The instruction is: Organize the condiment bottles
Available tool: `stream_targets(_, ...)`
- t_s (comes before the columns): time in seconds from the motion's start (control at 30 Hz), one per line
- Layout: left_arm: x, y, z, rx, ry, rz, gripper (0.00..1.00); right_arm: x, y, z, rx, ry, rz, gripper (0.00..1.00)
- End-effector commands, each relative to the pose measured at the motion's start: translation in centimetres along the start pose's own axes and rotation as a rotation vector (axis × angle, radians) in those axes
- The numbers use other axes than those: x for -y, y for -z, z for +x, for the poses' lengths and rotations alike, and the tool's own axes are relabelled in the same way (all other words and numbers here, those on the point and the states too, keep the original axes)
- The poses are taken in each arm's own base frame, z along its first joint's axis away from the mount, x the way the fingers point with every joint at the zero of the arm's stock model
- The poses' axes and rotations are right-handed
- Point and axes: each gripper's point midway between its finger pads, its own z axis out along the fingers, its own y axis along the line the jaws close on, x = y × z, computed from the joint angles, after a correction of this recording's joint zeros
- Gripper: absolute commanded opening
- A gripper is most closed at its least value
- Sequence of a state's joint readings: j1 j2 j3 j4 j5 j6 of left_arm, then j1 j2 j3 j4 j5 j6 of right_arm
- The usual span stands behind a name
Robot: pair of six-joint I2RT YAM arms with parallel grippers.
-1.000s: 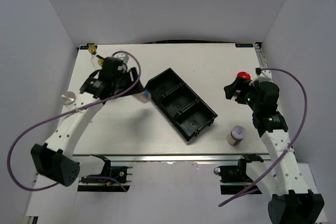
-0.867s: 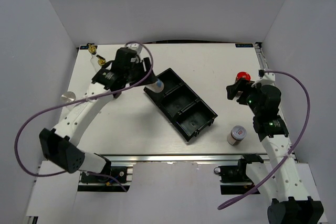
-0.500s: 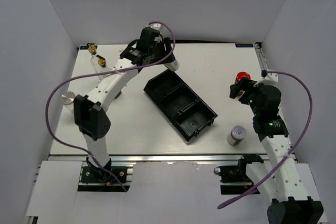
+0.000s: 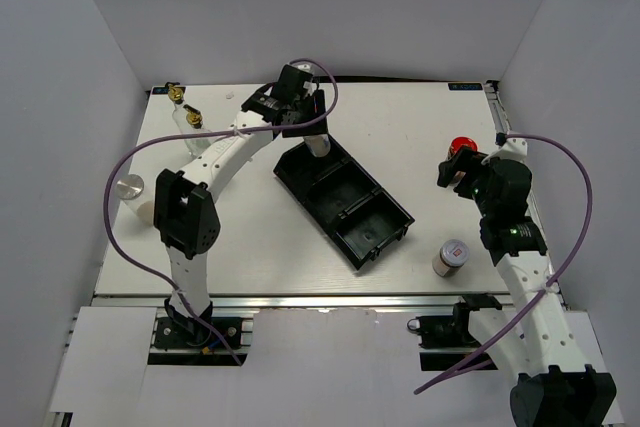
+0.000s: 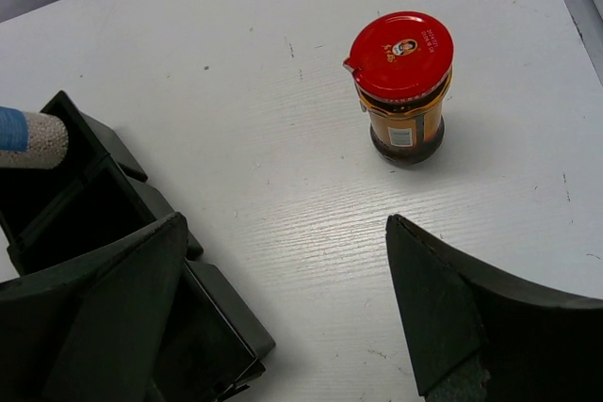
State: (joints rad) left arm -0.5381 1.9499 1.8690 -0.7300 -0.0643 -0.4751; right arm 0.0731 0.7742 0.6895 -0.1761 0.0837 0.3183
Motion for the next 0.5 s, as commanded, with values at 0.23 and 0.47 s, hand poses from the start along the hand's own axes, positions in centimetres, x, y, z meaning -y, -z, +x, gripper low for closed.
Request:
stream_targets(0.23,1.1,0.9,-2.9,0.05,-0.012,0.012,0.26,0.6,-0.7,-0.3,0.007,-0.004,0.035,0.89)
stream_targets(0.47,0.7,-2.1,-1.4,-0.006,-0.027,-0.004,0.37,0.9,-0.9,-0.1,-0.001,-0.002,0.052,0.89)
